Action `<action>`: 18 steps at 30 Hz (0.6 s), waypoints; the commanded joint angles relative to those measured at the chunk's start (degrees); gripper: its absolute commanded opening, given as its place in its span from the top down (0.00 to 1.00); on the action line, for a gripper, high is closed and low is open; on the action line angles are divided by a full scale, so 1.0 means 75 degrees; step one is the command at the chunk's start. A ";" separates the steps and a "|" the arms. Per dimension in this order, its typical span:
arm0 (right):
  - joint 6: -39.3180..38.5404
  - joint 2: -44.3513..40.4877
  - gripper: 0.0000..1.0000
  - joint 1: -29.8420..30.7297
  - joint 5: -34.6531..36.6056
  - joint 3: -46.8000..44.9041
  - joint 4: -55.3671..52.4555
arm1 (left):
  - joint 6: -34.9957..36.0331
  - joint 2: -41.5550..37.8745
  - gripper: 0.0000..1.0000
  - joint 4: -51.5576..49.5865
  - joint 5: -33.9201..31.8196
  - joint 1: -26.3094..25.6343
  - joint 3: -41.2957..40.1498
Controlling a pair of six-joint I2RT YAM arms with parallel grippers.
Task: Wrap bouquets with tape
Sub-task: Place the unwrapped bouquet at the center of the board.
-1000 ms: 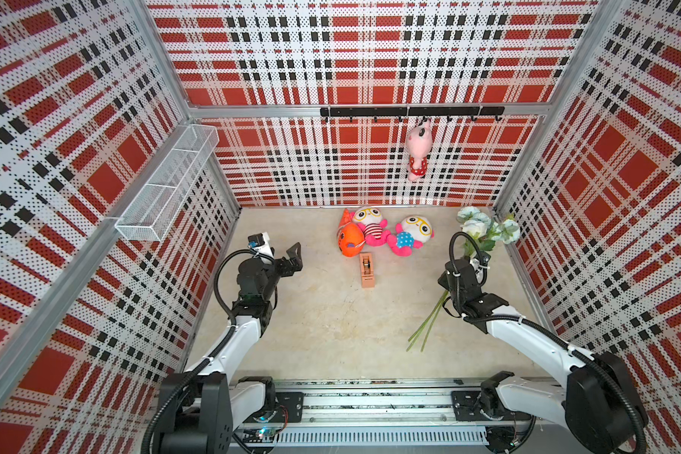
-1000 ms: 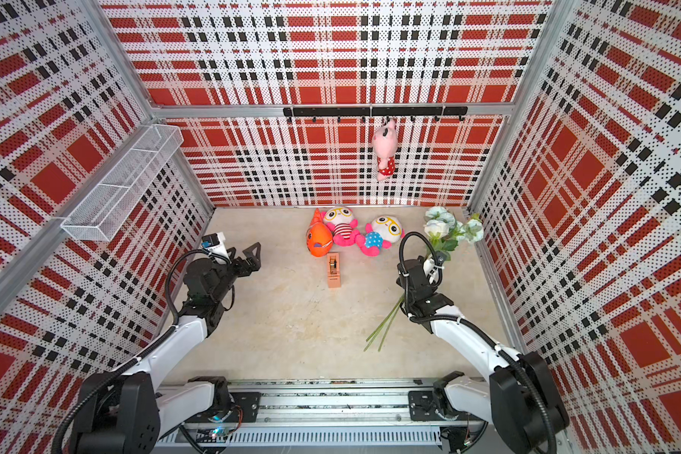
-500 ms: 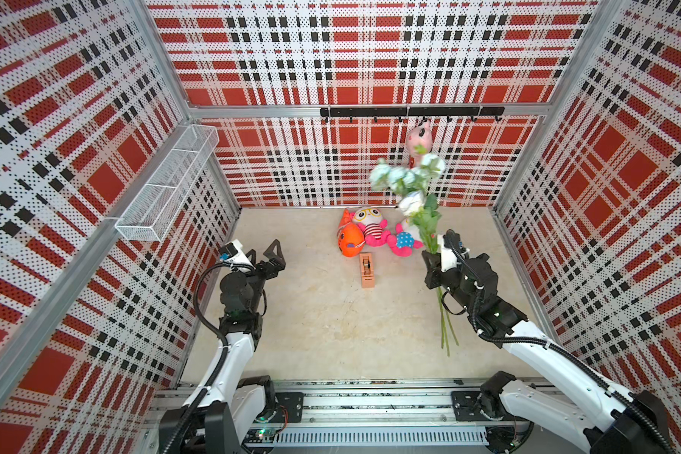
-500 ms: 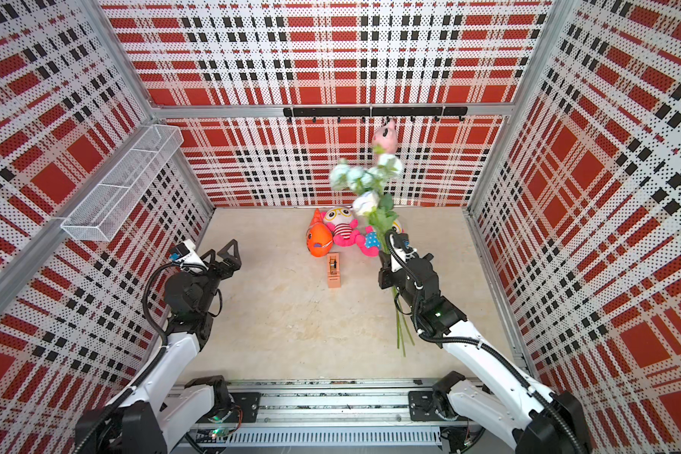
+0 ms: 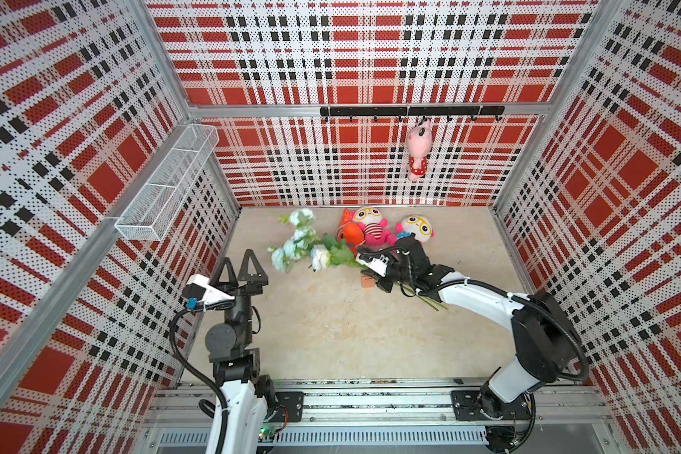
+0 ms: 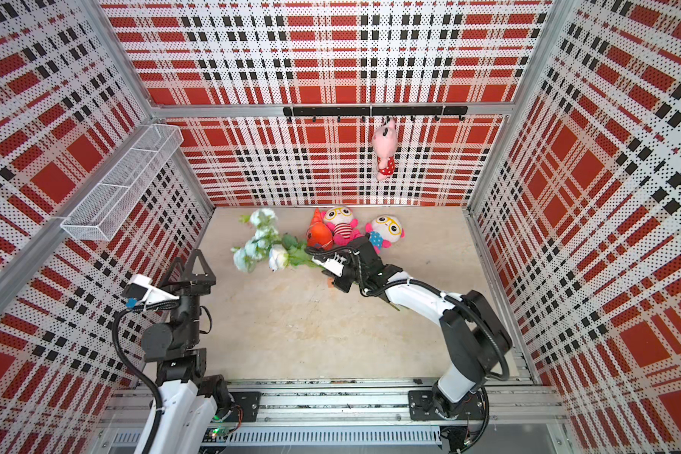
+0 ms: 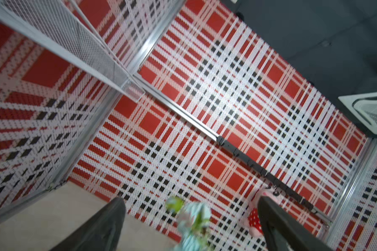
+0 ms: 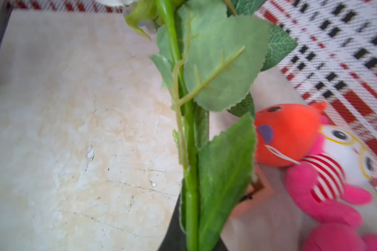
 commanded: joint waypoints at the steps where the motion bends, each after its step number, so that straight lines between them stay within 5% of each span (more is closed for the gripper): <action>1: -0.1561 0.0455 1.00 0.0312 -0.0488 0.0197 -0.0452 | -0.0012 -0.0124 0.02 0.0021 -0.0527 0.0034 -0.0141; 14: -0.2136 0.2304 1.00 0.0734 -0.0429 0.0547 -0.0458 | 0.0064 0.0887 0.02 0.0048 -0.0229 0.0047 -0.0071; 18: -0.2136 0.2349 0.82 0.0733 -0.0255 0.0412 -0.0497 | 0.0116 0.1059 0.02 0.0091 -0.0164 0.0016 -0.0077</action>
